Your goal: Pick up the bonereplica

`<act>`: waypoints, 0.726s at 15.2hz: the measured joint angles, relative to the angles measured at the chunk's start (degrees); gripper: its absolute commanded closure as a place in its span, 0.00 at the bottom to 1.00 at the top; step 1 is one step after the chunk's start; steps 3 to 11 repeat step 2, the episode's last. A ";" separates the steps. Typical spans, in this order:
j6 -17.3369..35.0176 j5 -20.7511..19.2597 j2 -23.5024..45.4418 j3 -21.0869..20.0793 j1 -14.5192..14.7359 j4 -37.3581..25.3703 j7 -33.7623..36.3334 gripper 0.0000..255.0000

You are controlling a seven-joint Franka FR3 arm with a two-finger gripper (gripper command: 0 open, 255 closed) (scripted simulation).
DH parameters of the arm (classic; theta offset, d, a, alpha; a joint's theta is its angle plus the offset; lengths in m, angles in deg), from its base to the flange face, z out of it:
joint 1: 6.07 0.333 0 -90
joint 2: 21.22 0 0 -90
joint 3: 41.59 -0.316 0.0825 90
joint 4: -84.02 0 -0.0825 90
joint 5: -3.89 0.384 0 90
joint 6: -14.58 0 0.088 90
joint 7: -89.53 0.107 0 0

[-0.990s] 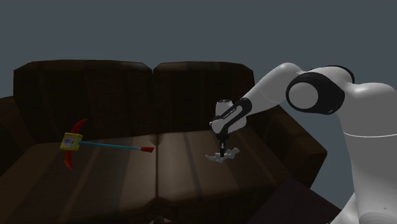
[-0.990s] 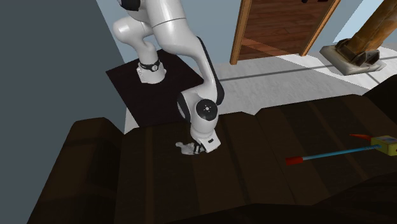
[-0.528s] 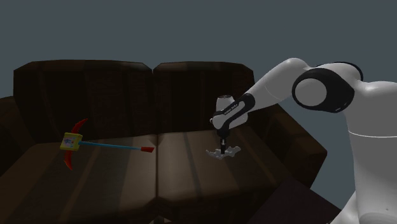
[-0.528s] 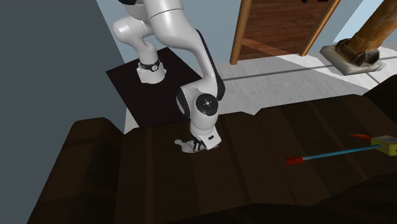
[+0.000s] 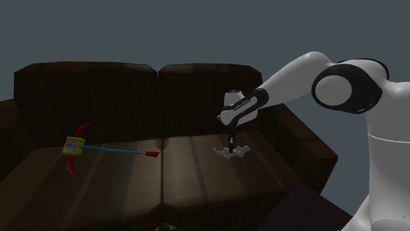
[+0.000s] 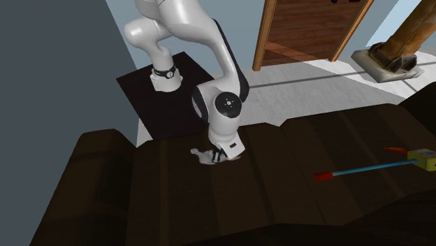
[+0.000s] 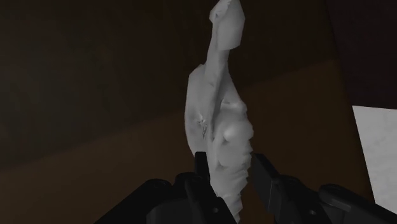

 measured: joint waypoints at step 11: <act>-0.87 -0.12 -0.87 0.07 0.07 -0.01 0.06 1.00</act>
